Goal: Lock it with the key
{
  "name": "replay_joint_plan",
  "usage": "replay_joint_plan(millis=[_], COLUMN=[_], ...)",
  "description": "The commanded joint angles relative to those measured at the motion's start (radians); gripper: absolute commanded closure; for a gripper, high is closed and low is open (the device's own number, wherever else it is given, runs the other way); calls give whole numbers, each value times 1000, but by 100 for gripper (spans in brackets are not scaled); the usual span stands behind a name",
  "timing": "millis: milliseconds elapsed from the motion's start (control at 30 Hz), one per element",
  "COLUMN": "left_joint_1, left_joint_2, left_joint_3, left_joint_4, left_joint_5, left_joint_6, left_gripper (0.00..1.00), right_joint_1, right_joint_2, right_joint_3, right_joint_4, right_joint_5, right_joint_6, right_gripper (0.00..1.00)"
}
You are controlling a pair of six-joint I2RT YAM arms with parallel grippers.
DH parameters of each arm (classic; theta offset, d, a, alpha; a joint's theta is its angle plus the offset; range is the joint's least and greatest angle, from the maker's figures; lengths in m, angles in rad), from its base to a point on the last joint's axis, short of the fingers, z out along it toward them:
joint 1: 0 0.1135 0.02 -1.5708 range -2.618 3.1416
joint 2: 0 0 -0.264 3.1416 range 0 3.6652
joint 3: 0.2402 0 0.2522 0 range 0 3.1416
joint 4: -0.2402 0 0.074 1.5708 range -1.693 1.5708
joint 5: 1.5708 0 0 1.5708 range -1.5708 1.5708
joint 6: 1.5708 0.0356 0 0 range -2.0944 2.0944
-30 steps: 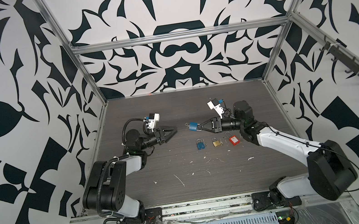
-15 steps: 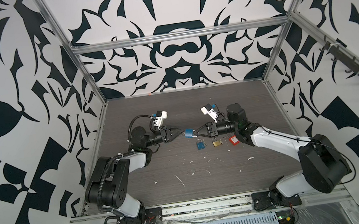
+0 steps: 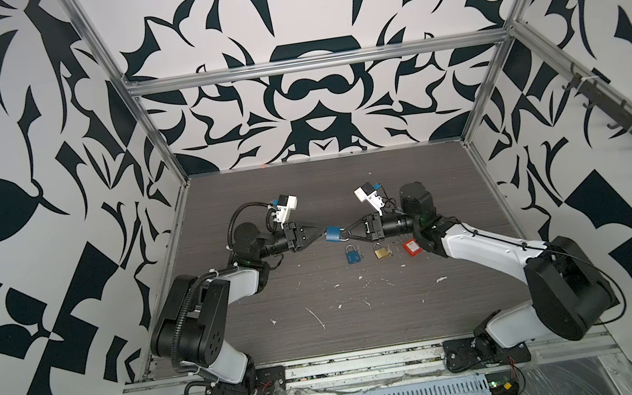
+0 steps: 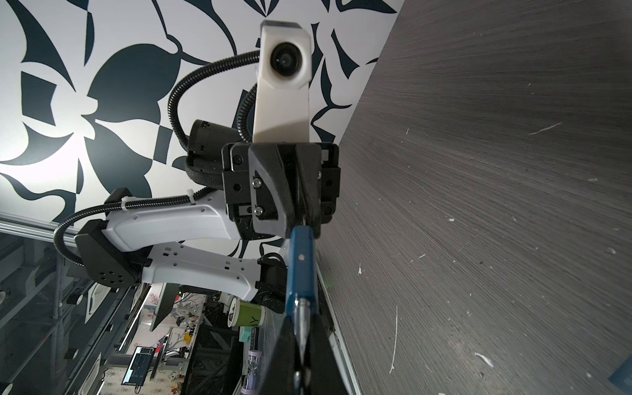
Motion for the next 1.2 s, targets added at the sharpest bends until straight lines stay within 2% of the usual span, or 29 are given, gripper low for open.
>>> replay_joint_plan(millis=[0, 333, 400, 467, 667, 867, 933, 1000, 1100, 1167], left_joint_1=[2, 2, 2, 7, 72, 161, 170, 182, 197, 201], left_joint_2=[9, 19, 25, 29, 38, -13, -26, -42, -63, -71], left_joint_3=[-8, -7, -6, -10, -33, -71, -72, -92, -157, -199], left_joint_4=[42, 59, 63, 69, 142, 142, 137, 119, 75, 60], left_joint_5=[1, 6, 7, 3, -8, -2, 5, -22, -140, -218], left_joint_6=[-1, -17, -21, -27, -87, -94, -94, -85, -46, -25], left_gripper=[85, 90, 98, 100, 100, 100, 100, 100, 100, 100], right_joint_1=[-8, -11, -12, -14, -27, -61, -55, -46, -19, 1], right_joint_2=[-25, -23, -22, -19, -7, 20, 51, 120, 223, 269], right_joint_3=[21, 26, 24, 24, -1, -43, 2, 99, 245, 336], right_joint_4=[53, 53, 57, 61, 93, 235, 147, -91, -416, -601], right_joint_5=[4, 34, 44, 43, 26, -6, -54, -107, -133, -78], right_joint_6=[1, 6, 10, 13, 22, 110, 64, -59, -262, -393], right_gripper=[100, 100, 100, 100, 100, 100, 100, 100, 100, 100])
